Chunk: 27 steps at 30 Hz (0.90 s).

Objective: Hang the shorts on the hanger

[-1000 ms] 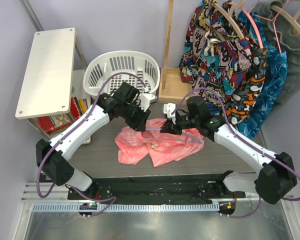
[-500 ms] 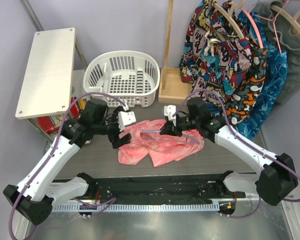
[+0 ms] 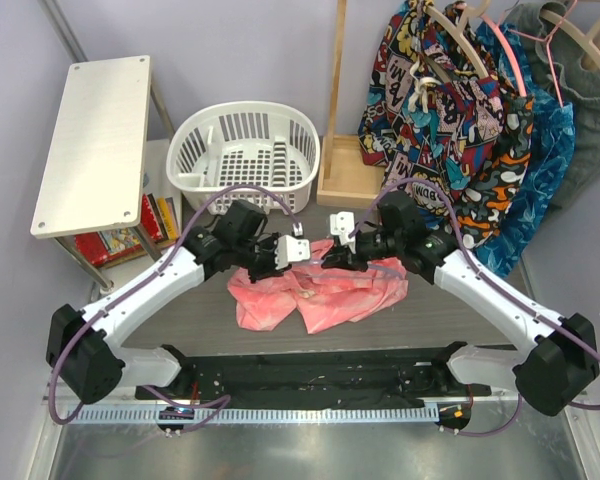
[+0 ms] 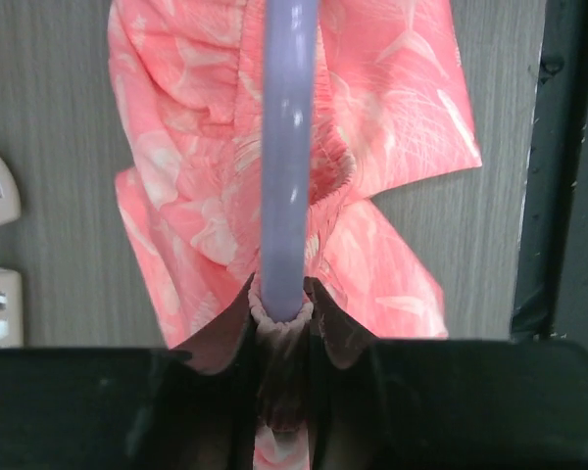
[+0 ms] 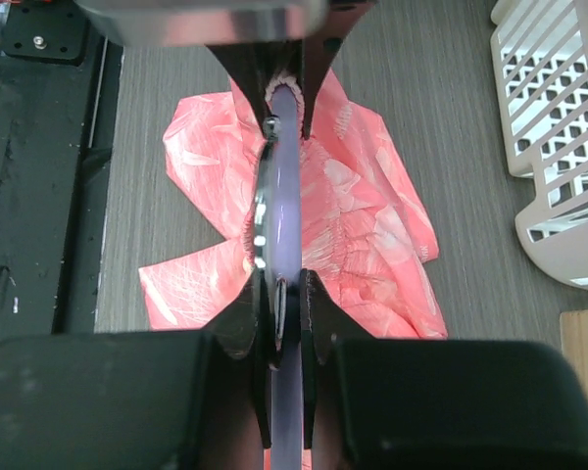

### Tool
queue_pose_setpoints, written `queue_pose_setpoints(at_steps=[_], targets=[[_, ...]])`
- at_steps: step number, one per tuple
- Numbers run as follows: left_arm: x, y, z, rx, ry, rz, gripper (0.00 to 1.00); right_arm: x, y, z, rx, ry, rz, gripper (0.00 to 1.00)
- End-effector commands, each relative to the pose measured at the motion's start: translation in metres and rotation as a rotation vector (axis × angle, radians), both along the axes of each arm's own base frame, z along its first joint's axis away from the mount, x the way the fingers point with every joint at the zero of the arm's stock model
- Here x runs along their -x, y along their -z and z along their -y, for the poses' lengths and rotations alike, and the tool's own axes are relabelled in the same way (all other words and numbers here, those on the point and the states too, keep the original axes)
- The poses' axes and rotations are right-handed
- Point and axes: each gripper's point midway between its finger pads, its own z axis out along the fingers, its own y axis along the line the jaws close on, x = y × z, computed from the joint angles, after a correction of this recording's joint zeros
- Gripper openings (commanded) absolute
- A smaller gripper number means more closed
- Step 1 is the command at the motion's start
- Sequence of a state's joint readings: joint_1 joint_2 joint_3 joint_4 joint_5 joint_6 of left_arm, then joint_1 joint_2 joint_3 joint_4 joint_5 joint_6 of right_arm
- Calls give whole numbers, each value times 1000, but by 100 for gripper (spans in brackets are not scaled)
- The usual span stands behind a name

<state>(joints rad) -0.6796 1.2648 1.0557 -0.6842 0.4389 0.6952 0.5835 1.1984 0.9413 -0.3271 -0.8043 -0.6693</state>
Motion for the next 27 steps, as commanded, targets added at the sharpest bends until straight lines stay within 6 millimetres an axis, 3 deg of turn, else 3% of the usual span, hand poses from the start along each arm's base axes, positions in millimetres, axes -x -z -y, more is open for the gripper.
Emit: queue_pose_setpoints(at_steps=[1, 2, 5, 6, 7, 10, 11, 16, 20, 22, 23, 25, 26, 27], targets=[[1, -12, 12, 60, -37, -66, 0, -1, -49, -4, -84, -15, 125, 3], [4, -12, 10, 68, -53, -109, 0, -3, -50, -3, -82, 9, 117, 7], [-1, -21, 1, 146, -153, -208, 0, -11, -50, 12, -85, 141, 42, 50], [-5, -23, -1, 166, -180, -217, 0, -13, -50, 19, -90, 187, 14, 69], [-13, -26, -6, 182, -220, -224, 0, -19, -56, 33, -96, 258, 40, 73], [-23, -29, -10, 207, -293, -248, 0, -23, -50, 58, -89, 348, 75, 78], [-26, -28, -11, 210, -315, -258, 0, -22, -58, 69, -100, 389, 117, 79], [-39, -19, -14, 240, -423, -361, 0, -13, -36, 92, 21, 407, 160, 80], [-46, -11, -14, 265, -475, -456, 0, -5, 16, 102, 162, 367, 101, 76], [-48, -6, -12, 268, -494, -497, 0, -15, 32, 105, 191, 381, 136, 73], [-49, -7, -11, 276, -494, -508, 0, -14, 52, 107, 218, 366, 142, 73], [-51, -6, -10, 281, -506, -541, 0, -24, 46, 102, 142, 371, 243, 75], [-53, -5, -10, 283, -509, -550, 0, -16, 69, 102, 141, 354, 225, 77], [-54, -4, -10, 284, -511, -558, 0, -14, 72, 99, 116, 337, 250, 79]])
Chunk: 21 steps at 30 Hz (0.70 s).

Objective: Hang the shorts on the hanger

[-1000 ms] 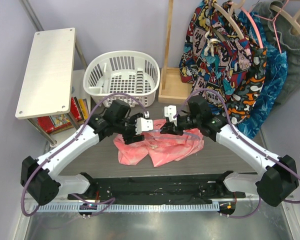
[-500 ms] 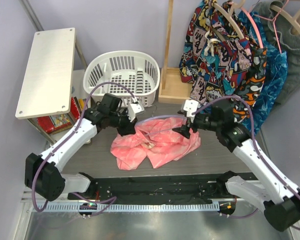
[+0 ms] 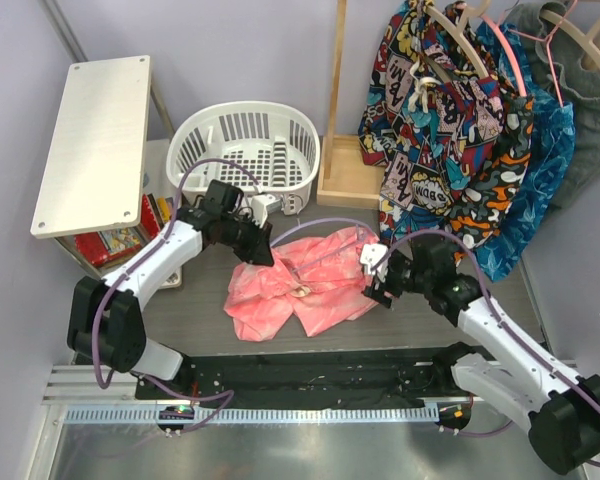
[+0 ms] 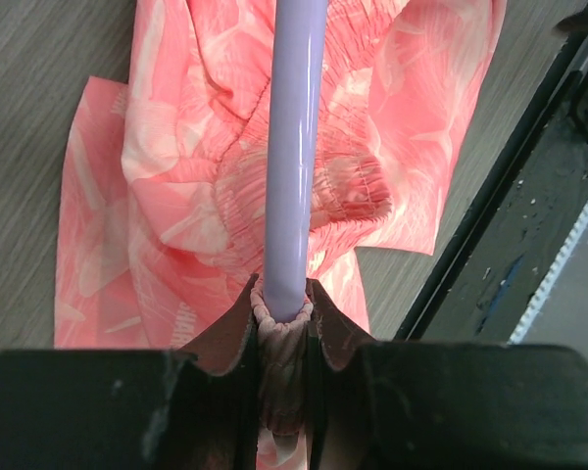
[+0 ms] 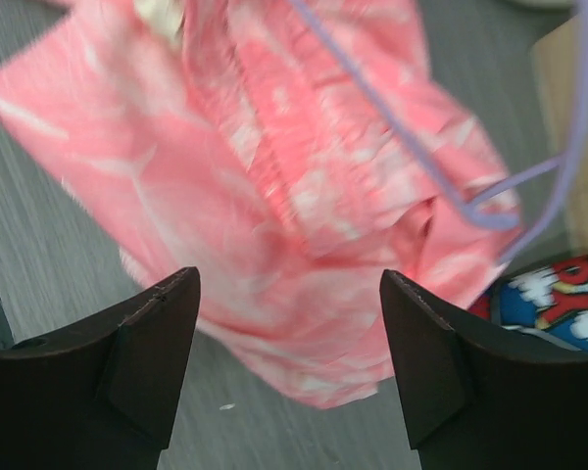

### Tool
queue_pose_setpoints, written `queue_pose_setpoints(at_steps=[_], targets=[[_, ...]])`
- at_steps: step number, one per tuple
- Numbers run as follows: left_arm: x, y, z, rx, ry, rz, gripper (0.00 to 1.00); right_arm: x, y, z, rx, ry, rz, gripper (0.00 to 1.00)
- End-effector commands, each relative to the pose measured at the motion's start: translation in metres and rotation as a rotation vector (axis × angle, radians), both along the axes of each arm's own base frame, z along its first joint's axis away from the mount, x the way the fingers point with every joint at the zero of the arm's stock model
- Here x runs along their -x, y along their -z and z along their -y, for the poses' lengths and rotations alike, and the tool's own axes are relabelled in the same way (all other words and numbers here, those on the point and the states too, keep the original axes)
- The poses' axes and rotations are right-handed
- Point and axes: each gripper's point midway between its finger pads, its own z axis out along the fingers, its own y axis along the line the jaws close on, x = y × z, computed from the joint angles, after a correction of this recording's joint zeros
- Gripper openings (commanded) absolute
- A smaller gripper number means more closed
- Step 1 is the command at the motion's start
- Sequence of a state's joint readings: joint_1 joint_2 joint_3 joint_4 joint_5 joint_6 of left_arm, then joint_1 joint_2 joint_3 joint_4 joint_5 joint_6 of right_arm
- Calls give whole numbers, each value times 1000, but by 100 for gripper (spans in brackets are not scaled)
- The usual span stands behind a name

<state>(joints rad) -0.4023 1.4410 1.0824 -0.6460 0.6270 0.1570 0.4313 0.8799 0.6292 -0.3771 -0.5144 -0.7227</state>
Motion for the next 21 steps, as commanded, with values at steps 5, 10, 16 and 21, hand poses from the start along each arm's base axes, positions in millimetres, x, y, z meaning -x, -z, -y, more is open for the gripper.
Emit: queue_pose_setpoints(at_steps=[5, 10, 16, 21], targets=[[-18, -27, 17, 138, -24, -15, 0, -14, 36, -9, -33, -77, 240, 78], [-17, -24, 18, 143, -15, -28, 0, -32, 34, -14, -47, -65, 288, 76], [-24, -24, 19, 141, -21, -34, 0, -35, 57, -22, -15, -130, 260, 73], [-26, -26, 20, 155, -24, -45, 0, -45, 71, -23, 41, -160, 308, 73]])
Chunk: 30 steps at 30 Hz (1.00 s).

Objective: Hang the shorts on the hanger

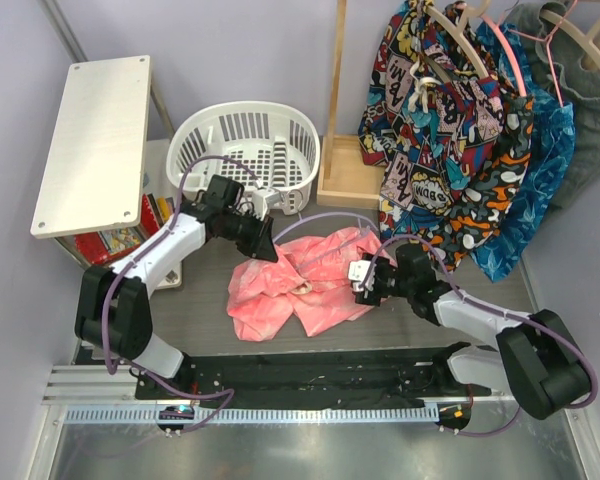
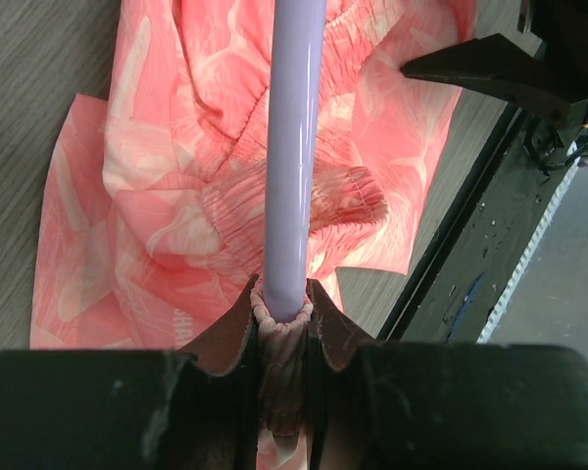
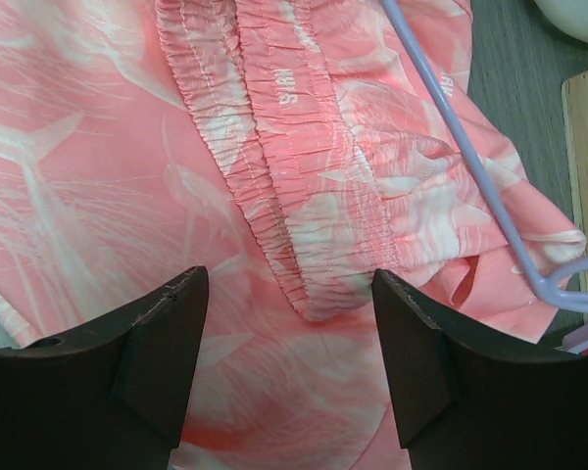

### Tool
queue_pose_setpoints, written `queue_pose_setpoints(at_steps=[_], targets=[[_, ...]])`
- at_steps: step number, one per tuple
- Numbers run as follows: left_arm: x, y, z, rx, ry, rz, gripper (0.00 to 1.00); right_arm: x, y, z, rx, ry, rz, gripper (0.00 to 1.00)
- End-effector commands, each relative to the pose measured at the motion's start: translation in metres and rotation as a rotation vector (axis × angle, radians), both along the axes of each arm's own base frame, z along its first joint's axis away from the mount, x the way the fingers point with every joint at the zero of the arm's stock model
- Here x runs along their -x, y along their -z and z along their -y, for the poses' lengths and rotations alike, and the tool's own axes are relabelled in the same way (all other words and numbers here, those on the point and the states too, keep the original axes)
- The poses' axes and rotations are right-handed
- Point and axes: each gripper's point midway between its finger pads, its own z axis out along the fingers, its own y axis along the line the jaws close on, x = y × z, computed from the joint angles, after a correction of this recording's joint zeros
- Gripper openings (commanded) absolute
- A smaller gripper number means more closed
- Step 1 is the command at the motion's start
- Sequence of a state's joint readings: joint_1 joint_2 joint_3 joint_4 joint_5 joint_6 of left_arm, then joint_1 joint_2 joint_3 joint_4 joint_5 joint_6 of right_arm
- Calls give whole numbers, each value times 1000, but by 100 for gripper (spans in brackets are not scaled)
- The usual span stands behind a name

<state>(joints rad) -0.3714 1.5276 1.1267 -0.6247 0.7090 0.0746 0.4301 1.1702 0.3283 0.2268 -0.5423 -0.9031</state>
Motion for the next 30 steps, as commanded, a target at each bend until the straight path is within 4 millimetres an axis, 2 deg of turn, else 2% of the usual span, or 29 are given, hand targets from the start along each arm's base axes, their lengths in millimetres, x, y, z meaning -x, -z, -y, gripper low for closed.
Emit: queue_pose_setpoints(at_steps=[1, 3, 5, 9, 13, 14, 17, 22, 24, 25, 27, 30], targets=[[-14, -28, 11, 85, 12, 61, 0, -22, -24, -12, -25, -53, 176, 73], [-13, -28, 11, 86, 18, 60, 0, -27, -24, -12, -43, -26, 169, 72], [-14, -25, 10, 79, 20, 62, 0, -34, -33, -16, -69, -7, 173, 72], [-14, -22, 10, 75, 22, 54, 0, -37, -35, -20, -84, -5, 153, 69], [-16, -23, 12, 83, 23, 54, 0, -46, -29, -17, -56, 12, 173, 58], [-17, -23, 12, 85, 23, 52, 0, -50, -22, -13, -36, 39, 170, 55], [-15, -24, 14, 108, 33, 31, 0, -57, -20, -10, -23, 50, 199, 55], [-19, -22, 14, 140, 19, -23, 1, -41, -14, -10, 6, -44, 210, 66], [-19, -23, 14, 141, 23, -14, 0, -40, -11, -8, 12, -49, 232, 67], [-18, -24, 14, 142, 25, -12, 0, -45, -16, -9, 3, -41, 267, 67], [-17, -25, 13, 142, 26, -9, 0, -53, -13, -7, 9, -5, 252, 63], [-14, -25, 13, 144, 31, -7, 0, -65, -22, -9, -5, 28, 255, 55]])
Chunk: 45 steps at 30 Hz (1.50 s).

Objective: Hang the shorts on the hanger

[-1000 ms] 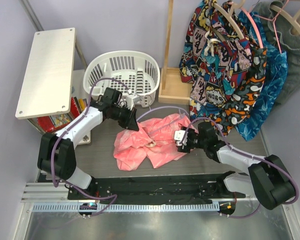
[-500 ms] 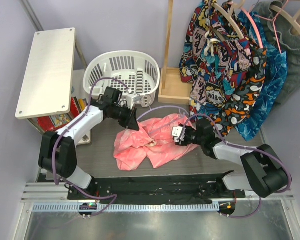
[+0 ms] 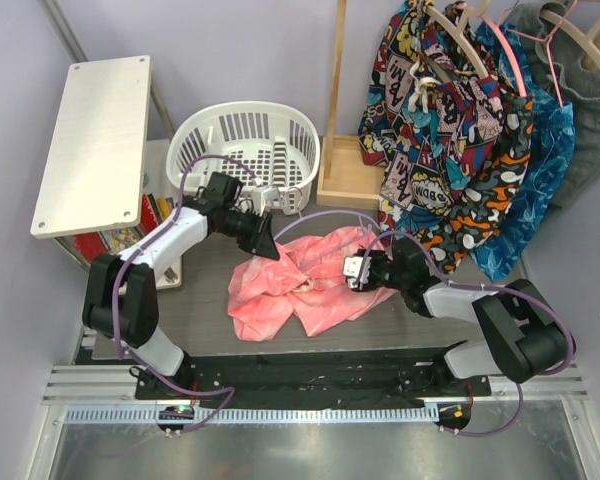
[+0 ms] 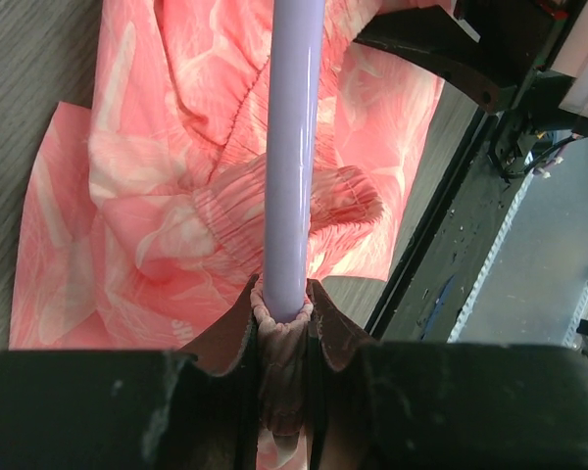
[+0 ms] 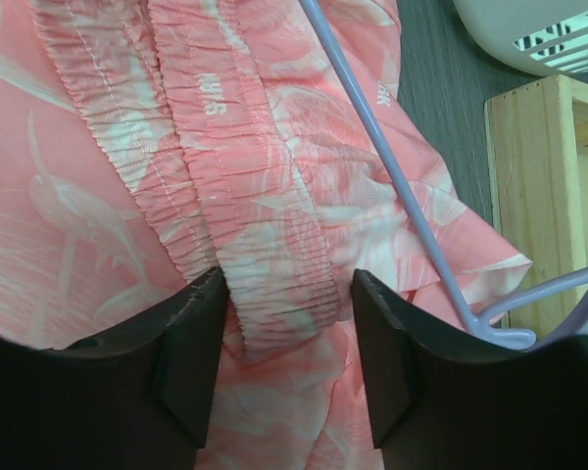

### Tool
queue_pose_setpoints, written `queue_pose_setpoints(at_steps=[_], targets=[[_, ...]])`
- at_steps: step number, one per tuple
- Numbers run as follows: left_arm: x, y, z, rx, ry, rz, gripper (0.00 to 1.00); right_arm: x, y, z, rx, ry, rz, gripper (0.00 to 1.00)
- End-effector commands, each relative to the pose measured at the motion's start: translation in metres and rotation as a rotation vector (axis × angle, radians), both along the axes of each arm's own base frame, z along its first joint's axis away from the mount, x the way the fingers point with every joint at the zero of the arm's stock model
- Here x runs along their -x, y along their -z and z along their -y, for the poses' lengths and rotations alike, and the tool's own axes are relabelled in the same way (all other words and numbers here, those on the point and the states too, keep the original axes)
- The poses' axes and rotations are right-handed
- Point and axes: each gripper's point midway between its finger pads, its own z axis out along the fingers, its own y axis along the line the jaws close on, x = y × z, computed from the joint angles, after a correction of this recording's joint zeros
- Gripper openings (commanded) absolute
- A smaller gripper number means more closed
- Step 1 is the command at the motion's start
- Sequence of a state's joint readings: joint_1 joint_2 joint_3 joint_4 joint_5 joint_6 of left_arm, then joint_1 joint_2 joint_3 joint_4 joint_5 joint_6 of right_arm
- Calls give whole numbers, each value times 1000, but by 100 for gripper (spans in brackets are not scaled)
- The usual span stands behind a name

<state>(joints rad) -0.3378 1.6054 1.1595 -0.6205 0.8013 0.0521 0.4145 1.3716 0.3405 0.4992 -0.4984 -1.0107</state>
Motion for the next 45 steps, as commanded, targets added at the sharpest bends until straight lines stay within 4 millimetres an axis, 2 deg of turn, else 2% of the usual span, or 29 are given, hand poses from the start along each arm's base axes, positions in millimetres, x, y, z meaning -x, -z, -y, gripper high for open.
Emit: queue_pose_setpoints(at_steps=[1, 3, 4, 6, 7, 8, 9, 11, 12, 13, 15, 16, 18, 19, 20, 21, 23, 24, 25, 26, 31, 33, 36, 41, 45], targets=[[-6, -29, 8, 84, 27, 77, 0, -28, -31, -6, -47, 31, 102, 45], [-5, -35, 9, 96, 31, 91, 0, -31, -38, -8, -64, 43, 100, 33], [-5, -36, 8, 98, 29, 100, 0, -36, -45, -7, -77, 71, 73, 21], [-8, -48, 7, 114, 17, 154, 0, -34, -40, -2, -72, 107, -10, 8], [-9, -55, 5, 122, 7, 181, 0, -41, -48, 3, -100, 151, -44, 1], [-13, -61, 1, 128, -24, 201, 0, -42, -53, 8, -115, 179, -68, 1], [-13, -71, -3, 138, -38, 244, 0, -35, -46, 15, -113, 205, -147, 1], [-21, -83, -14, 142, -78, 313, 0, -37, -58, 29, -145, 263, -196, 1], [-23, -85, -19, 130, -101, 335, 0, -29, -52, 36, -137, 284, -248, 1], [-23, -97, -24, 140, -115, 385, 0, -26, -52, 41, -138, 297, -269, 1], [-22, -103, -33, 132, -141, 419, 0, -13, -49, 52, -117, 331, -326, 1], [-17, -112, -36, 131, -132, 466, 0, -14, -53, 54, -118, 348, -334, 1], [-7, -109, -40, 107, -103, 488, 0, -9, -50, 65, -131, 433, -423, 1], [-5, -113, -46, 75, -92, 554, 0, -14, -58, 68, -148, 461, -440, 1], [2, -108, -50, 55, -86, 546, 0, -14, -58, 72, -156, 489, -471, 1], [7, -103, -53, 44, -68, 554, 0, -10, -50, 80, -173, 547, -561, 1], [19, -103, -58, 25, -26, 606, 0, -14, -54, 85, -195, 588, -615, 1], [28, -94, -60, 16, -13, 584, 0, -14, -51, 93, -214, 634, -665, 1], [33, -92, -60, 15, 6, 588, 0, -18, -51, 93, -231, 637, -696, 1], [39, -93, -62, 10, 44, 635, 0, -19, -51, 94, -240, 648, -713, 1], [59, -72, -78, -101, 146, 665, 0, -37, -55, 103, -280, 699, -758, 1], [57, -67, -87, -162, 163, 687, 0, -41, -56, 104, -281, 702, -764, 1], [58, -62, -95, -221, 189, 675, 0, -48, -69, 105, -287, 696, -739, 1], [46, -63, -105, -299, 192, 662, 0, -45, -83, 102, -304, 683, -742, 1], [38, -60, -107, -331, 219, 634, 0, -47, -102, 100, -328, 670, -724, 1]])
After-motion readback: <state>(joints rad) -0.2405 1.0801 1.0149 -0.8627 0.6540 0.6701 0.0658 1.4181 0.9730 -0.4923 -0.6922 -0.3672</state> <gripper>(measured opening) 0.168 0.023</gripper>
